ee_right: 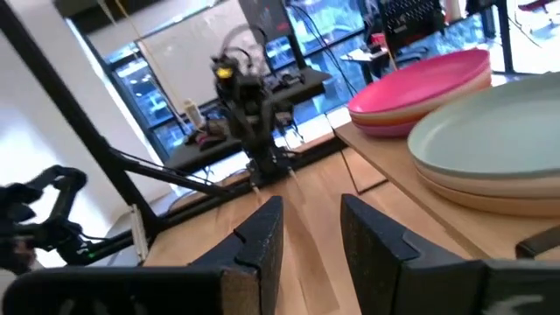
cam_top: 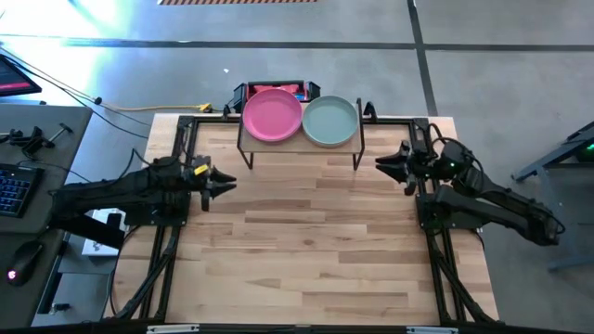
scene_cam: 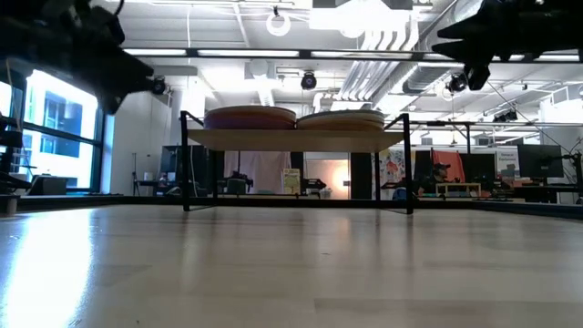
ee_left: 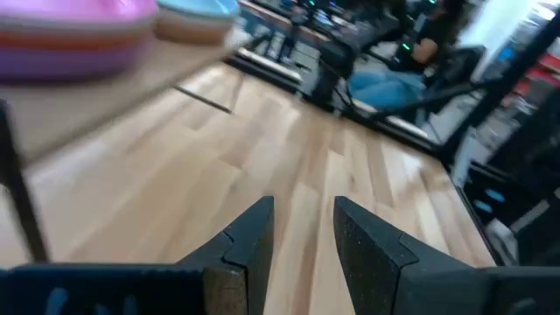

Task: Place and stack plates onto a shelf
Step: Return to Home Position

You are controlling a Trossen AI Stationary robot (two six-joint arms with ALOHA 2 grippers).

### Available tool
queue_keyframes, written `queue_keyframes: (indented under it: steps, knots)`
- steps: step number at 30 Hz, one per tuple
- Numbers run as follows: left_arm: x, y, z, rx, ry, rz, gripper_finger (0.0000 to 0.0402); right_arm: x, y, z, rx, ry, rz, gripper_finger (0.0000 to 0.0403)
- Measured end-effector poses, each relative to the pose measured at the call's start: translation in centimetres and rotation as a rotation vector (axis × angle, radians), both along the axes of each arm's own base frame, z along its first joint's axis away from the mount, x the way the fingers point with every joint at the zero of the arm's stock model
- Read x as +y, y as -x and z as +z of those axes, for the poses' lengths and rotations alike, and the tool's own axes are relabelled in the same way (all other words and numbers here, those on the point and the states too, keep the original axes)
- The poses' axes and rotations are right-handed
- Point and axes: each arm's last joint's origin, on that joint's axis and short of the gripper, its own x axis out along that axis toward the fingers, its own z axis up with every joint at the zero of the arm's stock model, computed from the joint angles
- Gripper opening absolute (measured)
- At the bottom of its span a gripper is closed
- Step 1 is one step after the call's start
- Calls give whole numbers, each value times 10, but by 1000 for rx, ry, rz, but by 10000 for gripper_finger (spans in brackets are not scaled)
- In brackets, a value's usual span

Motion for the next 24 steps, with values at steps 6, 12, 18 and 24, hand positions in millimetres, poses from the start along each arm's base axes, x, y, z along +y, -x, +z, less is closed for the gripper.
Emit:
queue_keyframes:
  steps: [6, 12, 18, 24]
  knots:
    - [0, -5, -30, 10, -37, -36, 110, 5, 6, 2, -26, 26, 69, 99]
    - [0, -6, -45, 10, -61, -41, 110, 6, 7, -6, 49, 31, 83, 99]
    - [1, -5, -53, 32, -78, -32, 110, 7, 7, -12, 104, 30, 94, 99]
    - [2, -6, -63, 24, -99, -5, 110, 10, 6, -14, 125, 51, 139, 99]
